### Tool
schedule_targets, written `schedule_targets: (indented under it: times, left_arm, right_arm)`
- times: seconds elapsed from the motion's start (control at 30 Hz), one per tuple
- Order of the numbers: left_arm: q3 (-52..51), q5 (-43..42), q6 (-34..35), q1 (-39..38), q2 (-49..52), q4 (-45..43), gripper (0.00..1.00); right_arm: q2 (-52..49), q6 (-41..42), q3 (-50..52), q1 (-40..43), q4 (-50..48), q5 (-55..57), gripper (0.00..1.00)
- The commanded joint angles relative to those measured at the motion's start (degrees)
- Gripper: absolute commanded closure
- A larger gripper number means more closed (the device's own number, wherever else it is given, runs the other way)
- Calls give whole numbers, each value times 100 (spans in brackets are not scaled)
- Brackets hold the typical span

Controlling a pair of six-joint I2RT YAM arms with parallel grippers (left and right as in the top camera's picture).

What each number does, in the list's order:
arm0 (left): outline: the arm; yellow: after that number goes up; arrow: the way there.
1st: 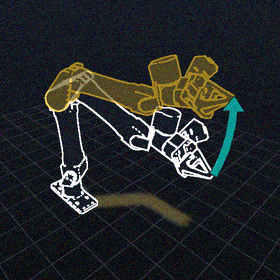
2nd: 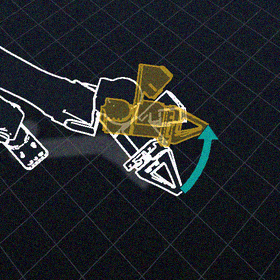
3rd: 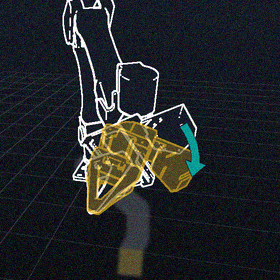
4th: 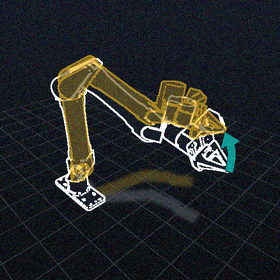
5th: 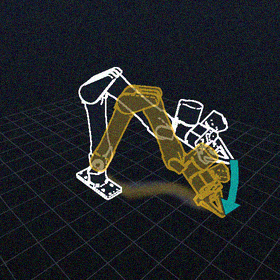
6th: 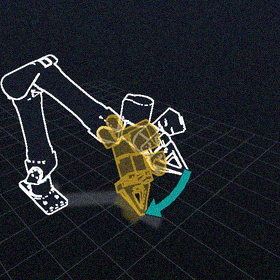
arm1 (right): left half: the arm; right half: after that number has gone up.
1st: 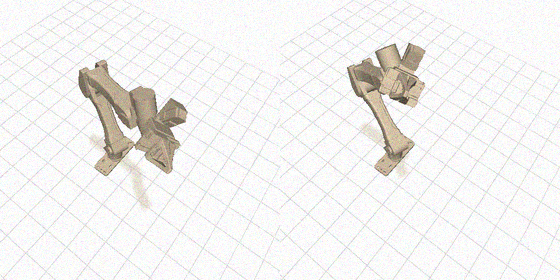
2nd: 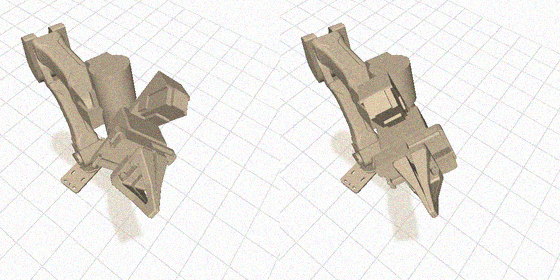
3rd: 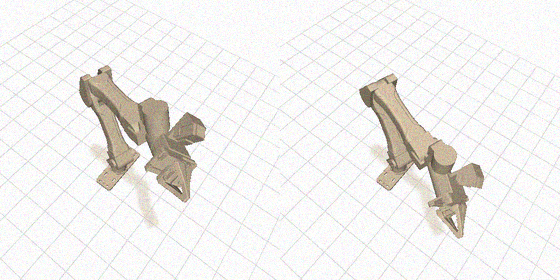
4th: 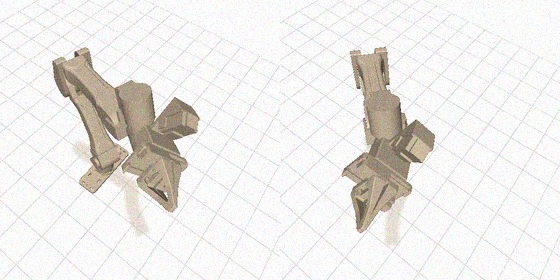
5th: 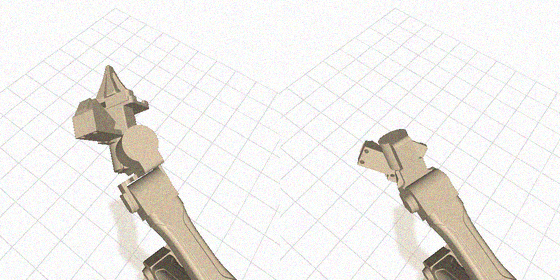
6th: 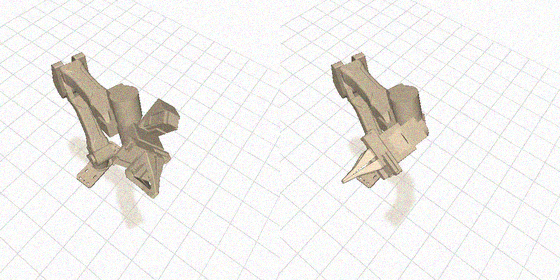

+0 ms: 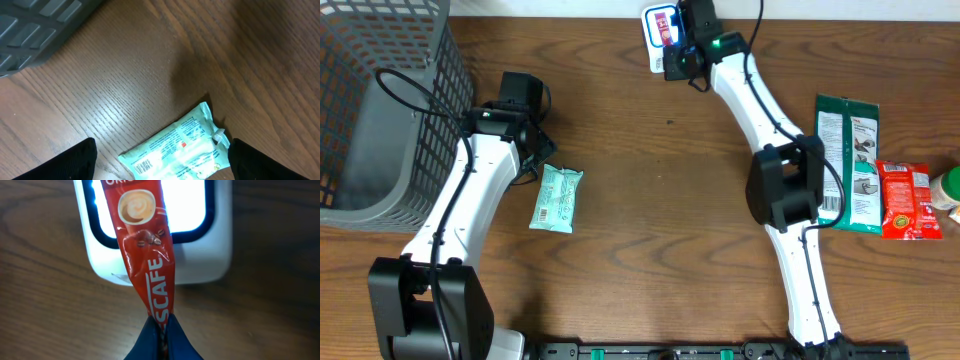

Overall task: Scan the item barcode
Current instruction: 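Carry the Nescafe stick right and drop it on the item pile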

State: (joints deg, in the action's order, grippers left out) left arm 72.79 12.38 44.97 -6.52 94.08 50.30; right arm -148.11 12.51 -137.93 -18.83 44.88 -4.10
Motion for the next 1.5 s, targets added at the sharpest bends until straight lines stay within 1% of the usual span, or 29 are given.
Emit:
schedule_targets:
  times: [0.0,0.1,0.2,0.33,0.4,0.53,0.57,0.6,0.7,0.77,0.83,0.9,1.03,1.07,1.1,1.13,1.17,1.2,1.23,1.27,1.33,1.47]
  left_arm:
    - [50,92,-35,13,24,13,16]
    - [50,94,-35,13,24,13,16]
    - [50,94,-35,13,24,13,16]
    - [50,72,-35,13,24,13,16]
    - [50,37,-33,13,24,11,16]
    - [50,28,-35,13,24,13,16]
    - [50,28,-33,13,24,13,16]
    - [50,28,-33,13,24,13,16]
    - [50,28,-33,13,24,13,16]
    - [50,28,-35,13,24,13,16]
    - [50,28,-33,13,24,13,16]
    - [50,28,-33,13,24,13,16]
    - [50,28,-33,13,24,11,16]
    - [50,28,-35,13,24,11,16]
    - [50,28,-33,13,24,11,16]
    - [50,28,-35,13,24,11,16]
    - [50,28,-35,13,24,11,16]
    - [50,31,-35,13,24,13,15]
    - [50,31,-35,13,24,13,16]
    - [50,31,-35,13,24,13,16]
    - [50,31,-35,13,24,13,16]
    - [50,31,-35,13,24,13,16]
  right_arm:
    - [1016,-258,-94,140,313,81,98]
    - [1545,-452,-94,162,885,81,99]
    - [2284,-691,-94,201,1869,199,99]
    - [2918,-592,-94,343,2629,1272,99]
    - [3060,-407,-94,463,2894,1510,99]
    - [3128,-127,-83,999,3836,1596,99]
    - [3077,42,2,1285,4188,1633,99]
    - [3071,101,129,1453,4286,1633,99]
    - [3073,125,723,1952,4339,1633,99]
    - [3073,140,1510,2369,4216,1633,99]
    - [3073,138,2382,2743,3908,1635,99]
    - [3073,138,3003,2986,3582,1746,99]
    - [3073,50,3862,3268,3040,1869,99]
    - [3073,50,4052,3318,2874,1864,93]
    - [3071,52,4146,3342,2802,1864,78]
    - [3073,52,4315,3370,2686,1864,45]
    - [3073,52,4411,3381,2612,1864,35]
    - [3073,55,4544,3401,2492,1862,14]
    - [3073,55,4623,3401,2424,1864,2]
    - [3073,55,4658,3401,2398,1862,1]
    - [3073,57,4686,3399,2387,1847,1]
    - [3073,50,4682,3366,2363,920,1]
